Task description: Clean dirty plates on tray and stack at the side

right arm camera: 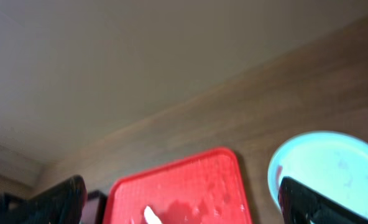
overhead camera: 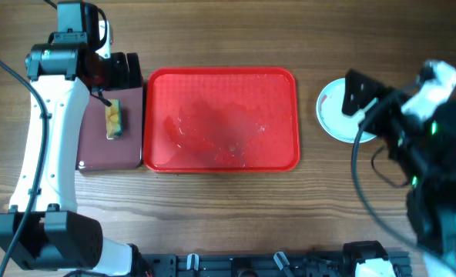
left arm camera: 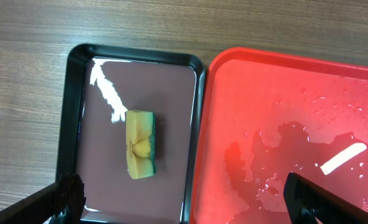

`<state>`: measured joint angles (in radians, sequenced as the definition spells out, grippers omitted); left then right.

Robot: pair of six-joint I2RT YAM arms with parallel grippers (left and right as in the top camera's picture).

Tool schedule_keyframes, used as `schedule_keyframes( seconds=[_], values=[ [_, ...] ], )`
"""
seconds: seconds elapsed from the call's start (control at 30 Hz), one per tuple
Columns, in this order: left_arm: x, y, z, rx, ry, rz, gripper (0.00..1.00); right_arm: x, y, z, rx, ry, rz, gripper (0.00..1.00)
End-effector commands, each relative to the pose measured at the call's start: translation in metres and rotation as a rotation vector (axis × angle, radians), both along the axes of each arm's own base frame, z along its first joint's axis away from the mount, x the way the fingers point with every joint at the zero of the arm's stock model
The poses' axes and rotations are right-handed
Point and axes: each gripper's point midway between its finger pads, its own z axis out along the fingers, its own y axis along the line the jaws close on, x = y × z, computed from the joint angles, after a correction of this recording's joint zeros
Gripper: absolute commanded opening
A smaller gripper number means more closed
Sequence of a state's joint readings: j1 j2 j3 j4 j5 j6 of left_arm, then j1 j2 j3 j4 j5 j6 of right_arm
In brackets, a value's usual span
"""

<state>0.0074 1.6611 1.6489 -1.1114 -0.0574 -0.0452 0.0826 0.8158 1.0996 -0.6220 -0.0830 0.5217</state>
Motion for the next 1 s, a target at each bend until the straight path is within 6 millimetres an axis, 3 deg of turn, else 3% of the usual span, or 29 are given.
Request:
schedule_keyframes(
  seconds=[0.0, 0.2, 0.63, 0.83, 0.97],
  values=[
    [0.001, -0.002, -0.001, -0.006, 0.004, -0.015, 1.0, -0.023, -0.007, -0.026, -0.049, -0.096, -0.018, 1.0],
    [0.001, -0.002, -0.001, -0.006, 0.004, -0.016, 1.0, -0.036, -0.005, -0.068, -0.035, -0.227, -0.001, 1.0],
    [0.001, -0.002, -0.001, -0.006, 0.004, -0.015, 1.0, -0.04, 0.0, -0.149, -0.076, -0.351, 0.0, 1.0],
    [0.001, -0.002, -0.001, -0.006, 0.004, -0.015, 1.0, -0.043, 0.001, -0.166, -0.079, -0.396, 0.005, 1.0],
    [0.001, -0.002, -0.001, -0.006, 0.004, -0.016, 1.0, -0.045, 0.013, -0.173, -0.23, -0.398, 0.103, 1.0]
  ],
)
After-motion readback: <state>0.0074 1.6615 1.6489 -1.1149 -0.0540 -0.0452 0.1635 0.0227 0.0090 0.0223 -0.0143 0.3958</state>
